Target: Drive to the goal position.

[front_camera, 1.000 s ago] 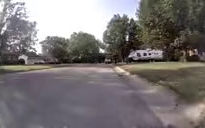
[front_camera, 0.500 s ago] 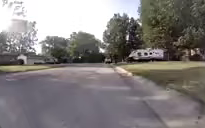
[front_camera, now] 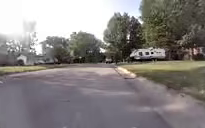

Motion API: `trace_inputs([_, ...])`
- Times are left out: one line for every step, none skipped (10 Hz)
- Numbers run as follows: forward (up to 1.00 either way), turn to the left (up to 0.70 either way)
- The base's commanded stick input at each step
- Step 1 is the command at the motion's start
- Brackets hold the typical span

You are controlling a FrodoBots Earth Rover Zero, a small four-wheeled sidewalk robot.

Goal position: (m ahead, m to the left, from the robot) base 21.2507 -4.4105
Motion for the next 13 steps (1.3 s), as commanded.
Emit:
trace_inputs([0.85, 0.00])
trace_inputs([0.85, 0.00])
trace_inputs([0.85, 0.00])
trace_inputs([0.85, 0.00])
trace_inputs([0.85, 0.00])
trace_inputs([0.85, 0.00])
trace_inputs([0.85, 0.00])
trace_inputs([0.85, 0.00])
trace_inputs([0.85, 0.00])
trace_inputs([0.85, 0.00])
trace_inputs([0.85, 0.00])
trace_inputs([0.85, 0.00])
trace_inputs([0.85, 0.00])
